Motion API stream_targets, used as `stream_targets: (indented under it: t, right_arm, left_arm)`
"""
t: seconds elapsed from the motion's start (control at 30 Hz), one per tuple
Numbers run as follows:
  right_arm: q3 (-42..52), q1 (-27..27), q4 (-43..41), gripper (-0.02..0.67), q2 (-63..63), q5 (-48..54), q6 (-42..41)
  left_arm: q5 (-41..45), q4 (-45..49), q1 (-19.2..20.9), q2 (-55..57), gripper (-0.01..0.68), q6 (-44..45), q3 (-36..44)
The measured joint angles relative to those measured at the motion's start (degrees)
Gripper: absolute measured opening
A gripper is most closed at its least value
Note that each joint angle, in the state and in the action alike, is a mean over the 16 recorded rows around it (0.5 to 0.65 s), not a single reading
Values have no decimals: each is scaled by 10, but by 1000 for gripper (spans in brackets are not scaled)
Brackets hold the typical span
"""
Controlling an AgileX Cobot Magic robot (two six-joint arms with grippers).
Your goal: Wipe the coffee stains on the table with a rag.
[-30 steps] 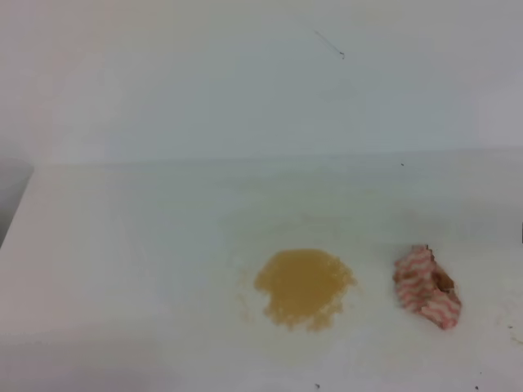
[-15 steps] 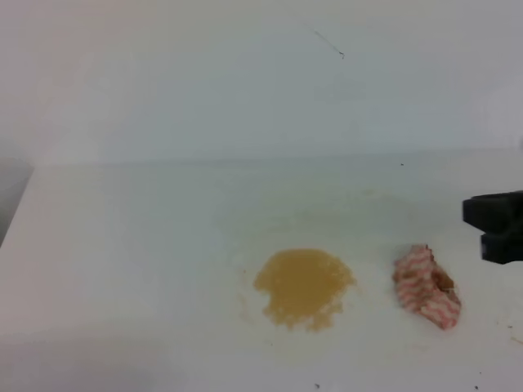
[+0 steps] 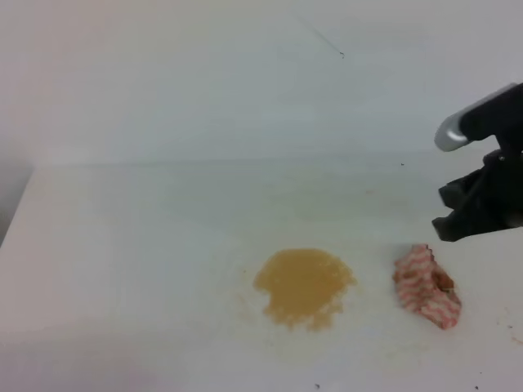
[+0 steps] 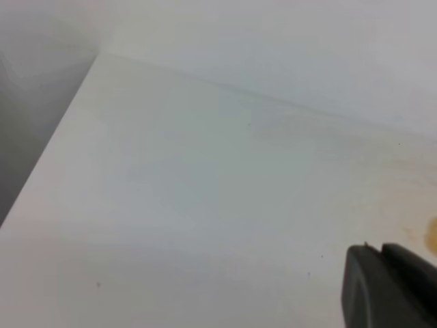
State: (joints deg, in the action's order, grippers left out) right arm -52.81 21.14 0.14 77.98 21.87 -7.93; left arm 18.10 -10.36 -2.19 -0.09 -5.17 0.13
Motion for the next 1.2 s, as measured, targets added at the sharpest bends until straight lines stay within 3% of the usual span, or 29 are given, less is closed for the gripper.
stream_targets:
  t: [0.17, 0.3, 0.4, 0.67, 1.03, 1.2]
  right_arm:
    - [-34, -2, -186, 53, 18, 84, 183]
    - [-59, -3, -241, 52, 36, 157, 262]
    - [-75, -3, -226, 52, 52, 197, 274]
    - [-95, -3, -120, 79, 113, 205, 208]
    - [-114, -2, -86, 384, 204, 164, 219]
    - [-125, -2, -66, 472, 237, 146, 220]
  left_arm:
    - [0, 0, 0, 0, -1, 0, 1]
    - [0, 0, 0, 0, -1, 0, 1]
    - [0, 0, 0, 0, -1, 0, 1]
    - [0, 0, 0, 0, -1, 0, 0]
    - [0, 0, 0, 0, -1, 0, -1]
    - [0, 0, 0, 0, -1, 0, 0]
